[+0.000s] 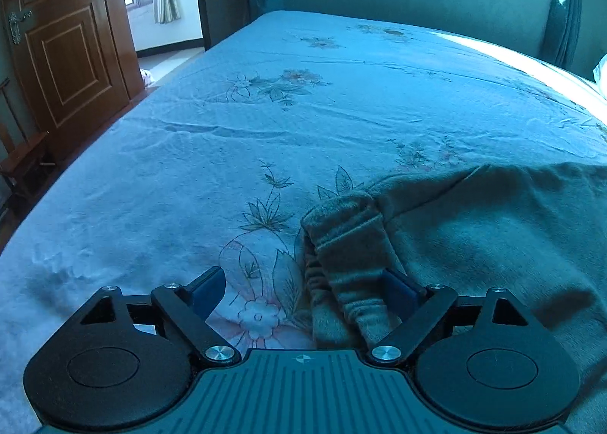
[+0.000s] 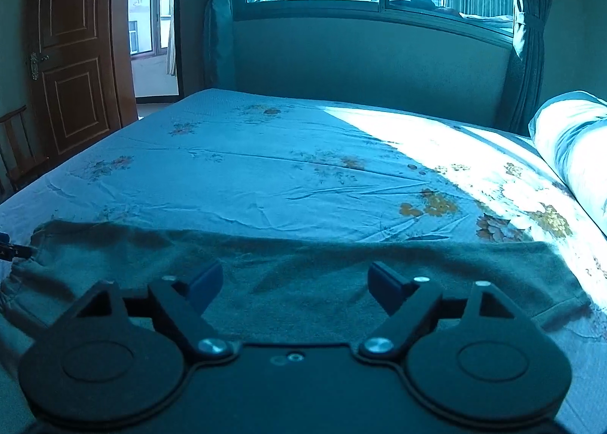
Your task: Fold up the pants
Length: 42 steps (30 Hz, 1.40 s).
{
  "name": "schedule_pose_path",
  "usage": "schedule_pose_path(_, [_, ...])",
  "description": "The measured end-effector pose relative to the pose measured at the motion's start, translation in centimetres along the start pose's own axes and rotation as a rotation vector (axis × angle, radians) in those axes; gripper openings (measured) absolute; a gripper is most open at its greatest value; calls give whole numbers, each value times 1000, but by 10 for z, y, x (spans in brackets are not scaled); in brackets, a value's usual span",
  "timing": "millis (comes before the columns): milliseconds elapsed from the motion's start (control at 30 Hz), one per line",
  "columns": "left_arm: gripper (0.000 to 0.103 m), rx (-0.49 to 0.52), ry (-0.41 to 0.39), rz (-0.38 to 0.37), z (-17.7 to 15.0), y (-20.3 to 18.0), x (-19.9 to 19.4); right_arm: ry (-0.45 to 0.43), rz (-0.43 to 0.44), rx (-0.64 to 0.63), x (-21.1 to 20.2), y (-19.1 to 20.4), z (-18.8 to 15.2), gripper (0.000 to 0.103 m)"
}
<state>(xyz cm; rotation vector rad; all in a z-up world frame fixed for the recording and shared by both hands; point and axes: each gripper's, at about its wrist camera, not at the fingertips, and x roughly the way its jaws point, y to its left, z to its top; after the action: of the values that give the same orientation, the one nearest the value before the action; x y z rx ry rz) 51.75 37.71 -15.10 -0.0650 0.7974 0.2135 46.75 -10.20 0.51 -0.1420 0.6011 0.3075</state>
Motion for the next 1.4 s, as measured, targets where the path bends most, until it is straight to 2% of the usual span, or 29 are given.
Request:
schedule_pose_path(100, [89, -57, -5, -129, 10, 9, 28, 17, 5, -14, 32, -2, 6, 74])
schedule_pose_path(133, [89, -63, -5, -183, 14, 8, 36, 22, 7, -24, 43, -1, 9, 72])
schedule_pose_path(167, [88, -47, -3, -205, 16, 4, 41, 25, 13, -33, 50, 0, 9, 72])
schedule_pose_path(233, [73, 23, 16, -224, 18, -13, 52, 43, 30, -43, 70, 0, 13, 64])
schedule_pose_path(267, [73, 36, 20, -215, 19, -19, 54, 48, 37, -39, 76, -1, 13, 62])
schedule_pose_path(300, [59, 44, 19, -224, 19, -22, 54, 53, 47, -39, 84, -1, 14, 61])
schedule_pose_path(333, [44, 20, 19, -270, 20, -20, 52, 56, 52, -51, 92, 0, 14, 61])
schedule_pose_path(367, [42, -10, 14, -292, 21, -18, 49, 63, 50, -68, 101, 0, 15, 61])
schedule_pose_path(433, [40, 19, -24, -287, 21, -17, 38, 93, 83, -98, 115, 1, 13, 60])
schedule_pose_path(500, [39, 13, -53, -297, 21, -13, 23, 115, 90, -196, 129, 5, 12, 60])
schedule_pose_path(600, [39, 13, -88, -324, 23, -3, 2, 145, 110, -334, 149, 6, 13, 51])
schedule_pose_path(700, [39, 25, -78, -332, 26, 0, -4, 218, 186, -386, 167, 2, 18, 52])
schedule_pose_path(767, [39, 38, -58, -323, 28, -1, 1, 256, 218, -402, 178, -1, 23, 57])
schedule_pose_path(800, [39, 35, -49, -318, 29, -2, 5, 277, 236, -388, 180, -2, 24, 50])
schedule_pose_path(833, [39, 29, -41, -316, 30, -2, 9, 301, 270, -391, 183, -2, 25, 30])
schedule_pose_path(900, [39, 5, -38, -320, 30, -2, 13, 304, 232, -410, 177, 3, 29, 0])
schedule_pose_path(1033, [39, -23, -84, -357, 29, 4, -8, 250, 224, -381, 130, -3, 37, 0])
schedule_pose_path(1200, [39, -6, -192, -445, 19, 16, -84, 140, 194, -455, 9, -1, 37, 0])
schedule_pose_path(1267, [40, 30, -220, -466, 6, 17, -117, 117, 184, -475, -36, 4, 28, 0])
schedule_pose_path(1400, [39, 112, -257, -505, -42, 18, -178, 85, 139, -542, -120, 19, -13, 0])
